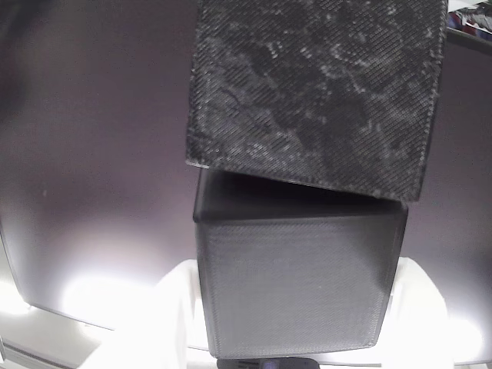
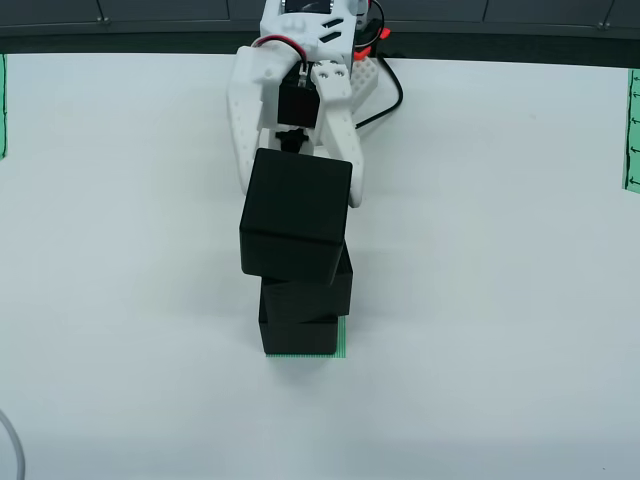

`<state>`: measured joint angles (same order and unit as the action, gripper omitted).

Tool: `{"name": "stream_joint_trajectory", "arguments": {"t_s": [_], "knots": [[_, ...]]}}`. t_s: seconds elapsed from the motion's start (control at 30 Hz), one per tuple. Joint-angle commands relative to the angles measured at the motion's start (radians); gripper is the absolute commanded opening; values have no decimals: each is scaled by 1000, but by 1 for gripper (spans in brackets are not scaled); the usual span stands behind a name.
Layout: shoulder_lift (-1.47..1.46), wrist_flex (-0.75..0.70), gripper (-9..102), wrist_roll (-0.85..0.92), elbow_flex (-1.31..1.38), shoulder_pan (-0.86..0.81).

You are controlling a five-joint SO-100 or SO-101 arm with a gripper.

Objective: Stack 3 Blocks on the chosen place.

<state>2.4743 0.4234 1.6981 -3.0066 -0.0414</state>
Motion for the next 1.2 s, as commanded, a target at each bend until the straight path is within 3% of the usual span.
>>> {"name": "stream_joint_trajectory", "arguments": {"t_s": [0.0,0.07,0.5,0.8,1.03,1.17], "knots": [[0,18,12,8,0,3],[0,25,12,8,0,0],[0,101,40,8,-37,-28],[61,107,41,8,-54,-48],[199,-57,36,-29,-64,-52],[298,-316,28,-89,14,-58]]}}
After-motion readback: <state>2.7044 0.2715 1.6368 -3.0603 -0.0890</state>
